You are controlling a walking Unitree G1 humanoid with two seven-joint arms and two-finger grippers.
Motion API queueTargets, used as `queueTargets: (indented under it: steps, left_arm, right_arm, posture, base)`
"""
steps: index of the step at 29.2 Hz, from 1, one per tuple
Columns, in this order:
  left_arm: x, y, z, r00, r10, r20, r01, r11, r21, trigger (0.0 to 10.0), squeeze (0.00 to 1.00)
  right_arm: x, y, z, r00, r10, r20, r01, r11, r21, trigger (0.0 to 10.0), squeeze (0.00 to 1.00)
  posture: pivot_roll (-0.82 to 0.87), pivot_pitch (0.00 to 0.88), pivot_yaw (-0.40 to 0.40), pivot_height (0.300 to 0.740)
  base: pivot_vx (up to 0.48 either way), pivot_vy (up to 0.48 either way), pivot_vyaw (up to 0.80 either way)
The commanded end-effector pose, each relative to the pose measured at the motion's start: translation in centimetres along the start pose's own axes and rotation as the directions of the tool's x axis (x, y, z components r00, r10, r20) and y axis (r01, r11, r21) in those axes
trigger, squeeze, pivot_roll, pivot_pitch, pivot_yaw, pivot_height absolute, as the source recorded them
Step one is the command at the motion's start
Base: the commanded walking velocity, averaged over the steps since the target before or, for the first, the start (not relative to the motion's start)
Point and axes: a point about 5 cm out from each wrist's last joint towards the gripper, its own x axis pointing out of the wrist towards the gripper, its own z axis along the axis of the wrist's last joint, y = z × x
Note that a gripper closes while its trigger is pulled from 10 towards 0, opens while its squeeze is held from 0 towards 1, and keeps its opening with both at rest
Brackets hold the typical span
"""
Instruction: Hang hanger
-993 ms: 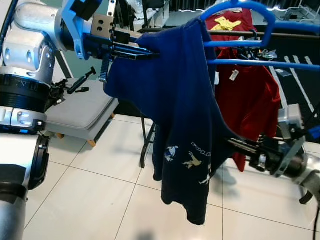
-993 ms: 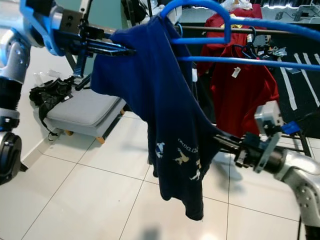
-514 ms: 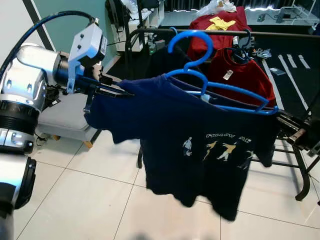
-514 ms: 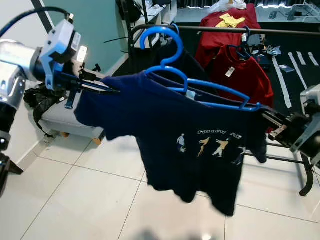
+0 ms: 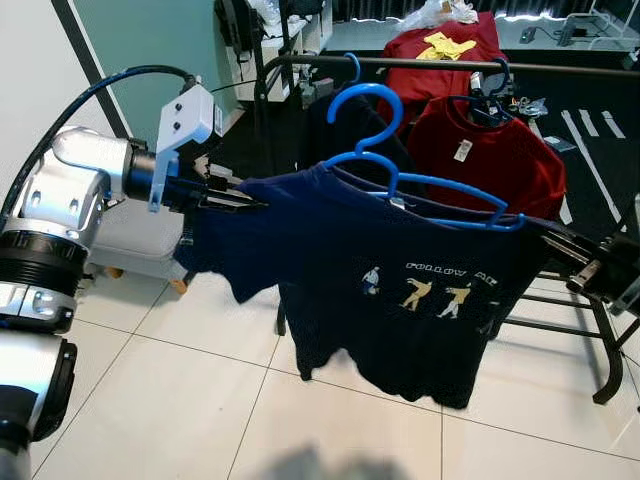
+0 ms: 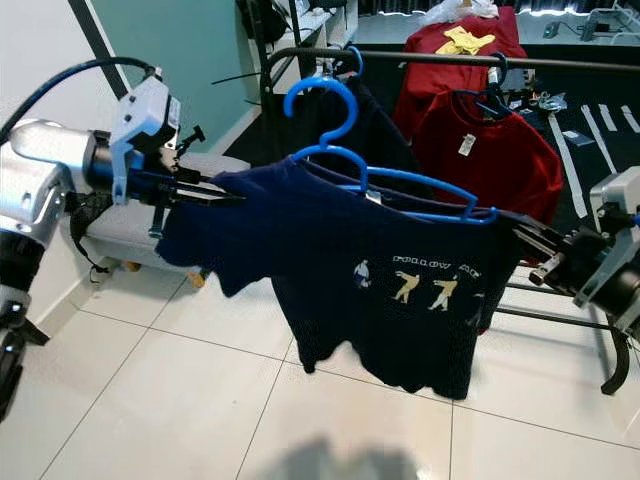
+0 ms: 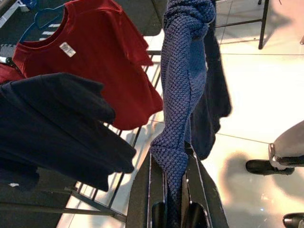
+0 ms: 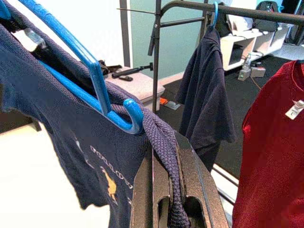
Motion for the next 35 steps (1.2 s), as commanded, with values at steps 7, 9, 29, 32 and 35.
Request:
queueTargets:
  steps: [7, 9, 29, 32, 35]
  left_arm:
    - [-0.6, 0.5, 0.5, 0.998, 0.063, 0.011, -0.064, 0.998, 0.009, 10.0, 0.0]
    - [-1.0, 0.6, 0.7, 0.997, 0.072, 0.015, -0.072, 0.997, 0.012, 10.0, 0.0]
    - [-1.2, 0.3, 0.9, 0.999, 0.041, 0.018, -0.042, 0.999, 0.027, 10.0, 0.0]
    - [-1.3, 0.0, 1.3, 0.999, 0.007, 0.043, -0.008, 1.0, 0.029, 10.0, 0.0]
    - [-1.4, -0.4, 1.3, 0.998, -0.033, 0.044, 0.032, 0.999, 0.038, 10.0, 0.0]
  right_arm:
    - [-0.1, 0.6, 0.3, 0.999, 0.043, -0.002, -0.043, 0.999, -0.026, 0.0, 0.0]
    - [-0.1, 0.6, 0.1, 0.999, 0.047, -0.009, -0.047, 0.999, -0.023, 0.0, 0.0]
    - [-0.2, 0.6, 0.1, 0.999, 0.048, -0.021, -0.048, 0.998, -0.027, 0.0, 0.0]
    - [-0.2, 0.4, 0.1, 0.999, 0.034, -0.024, -0.034, 0.999, -0.03, 0.0, 0.0]
    - [-0.2, 0.2, 0.1, 1.0, 0.021, -0.022, -0.021, 0.999, -0.033, 0.0, 0.0]
  posture:
    - [0.01, 0.086, 0.066, 0.74]
    - [0.01, 0.086, 0.066, 0.74]
    - [0.02, 0.088, 0.066, 0.74]
    - [0.02, 0.088, 0.066, 0.74]
    - [0.02, 0.089, 0.067, 0.74]
  base:
    - [0.0, 0.0, 0.0]
    - [0.0, 0.0, 0.0]
    - [0.0, 0.0, 0.0]
    - [0.0, 0.0, 0.0]
    - [0.0, 0.0, 0.0]
